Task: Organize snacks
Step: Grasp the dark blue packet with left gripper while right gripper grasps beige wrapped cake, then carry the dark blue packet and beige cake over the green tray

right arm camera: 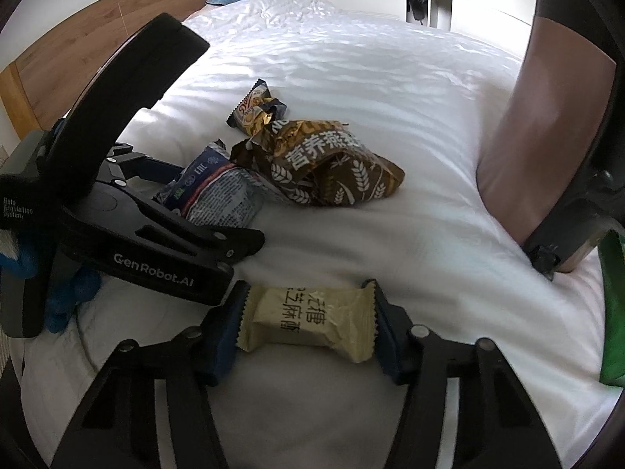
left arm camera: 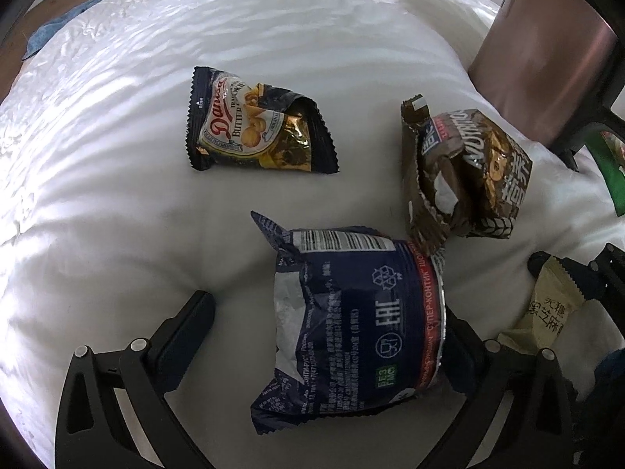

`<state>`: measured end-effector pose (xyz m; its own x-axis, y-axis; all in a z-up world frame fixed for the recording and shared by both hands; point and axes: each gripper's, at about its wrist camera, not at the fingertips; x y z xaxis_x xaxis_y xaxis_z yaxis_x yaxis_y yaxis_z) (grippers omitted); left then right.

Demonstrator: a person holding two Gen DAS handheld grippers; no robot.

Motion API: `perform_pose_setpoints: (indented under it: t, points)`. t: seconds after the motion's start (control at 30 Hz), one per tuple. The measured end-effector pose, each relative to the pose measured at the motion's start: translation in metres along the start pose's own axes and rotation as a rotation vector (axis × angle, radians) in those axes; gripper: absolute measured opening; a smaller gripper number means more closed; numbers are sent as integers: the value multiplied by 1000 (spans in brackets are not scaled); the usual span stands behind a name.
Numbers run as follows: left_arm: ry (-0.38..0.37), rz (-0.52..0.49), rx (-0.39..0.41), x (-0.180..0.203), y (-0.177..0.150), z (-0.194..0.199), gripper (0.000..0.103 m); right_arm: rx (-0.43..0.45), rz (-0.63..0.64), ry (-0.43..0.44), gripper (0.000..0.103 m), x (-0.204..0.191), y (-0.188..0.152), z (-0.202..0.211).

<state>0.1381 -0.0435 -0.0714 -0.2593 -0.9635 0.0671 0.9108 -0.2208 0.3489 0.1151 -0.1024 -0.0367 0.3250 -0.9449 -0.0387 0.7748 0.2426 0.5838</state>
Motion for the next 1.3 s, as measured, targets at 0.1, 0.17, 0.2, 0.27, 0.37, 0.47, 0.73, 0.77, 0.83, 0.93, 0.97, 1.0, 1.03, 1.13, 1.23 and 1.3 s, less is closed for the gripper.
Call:
perform_pose_setpoints:
  t: [0.1,0.17,0.2,0.27,0.37,0.47,0.73,0.77,0.83,0.93,0.97,1.0,1.03,1.13,1.23,1.3]
  points:
    - [-1,0,2,1,4,2,102,3,-6,6,103,1,-1,0]
    - [-4,3,1,1,12,0,101,3,-9,11,103,2,-3,1]
    - [-4,3,1,2,13,0,101,2,-10,12,103,3,-4,1]
    - [-5,0,1,4,14,2,97,2,-15,14,103,3,-5,1]
    - [-18,-11,11,9,12,11,74,0,-22,19,103,4,-5,2]
    - [-27,-18,15,15,14,18,54,0,-19,18,103,2,-6,4]
    - [-39,-45,32,23,12,32,52,3,-26,14,97,-1,-7,11]
    - [-39,-50,35,24,11,34,52,3,-30,16,97,-2,-7,11]
    - [-35,-51,42,25,6,35,52,3,-37,17,96,-2,-7,13]
    - [-31,-51,52,22,2,39,52,6,-54,24,94,0,-8,16]
    - [-28,-49,56,21,3,39,52,7,-60,25,94,1,-8,17]
    - [-26,-49,58,22,2,40,52,8,-63,26,94,1,-9,18]
    - [-22,-52,61,23,1,42,52,9,-71,32,94,2,-9,19]
    - [-13,-53,73,25,-5,47,52,12,-98,45,94,5,-12,22]
    - [-11,-47,79,28,-9,50,52,16,-119,65,94,7,-13,22]
    - [-9,-50,83,30,-12,51,52,15,-138,79,94,9,-14,23]
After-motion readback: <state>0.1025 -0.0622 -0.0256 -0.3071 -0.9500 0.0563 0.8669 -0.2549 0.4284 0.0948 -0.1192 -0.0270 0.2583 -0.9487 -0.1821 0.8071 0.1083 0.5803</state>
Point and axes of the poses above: each gripper's, at about its wrist camera, not at the fingertips, and z roughly against the way its jaws point, x to its right, y to its top, and after that the axes turned 6 degrees about -y, right-handed
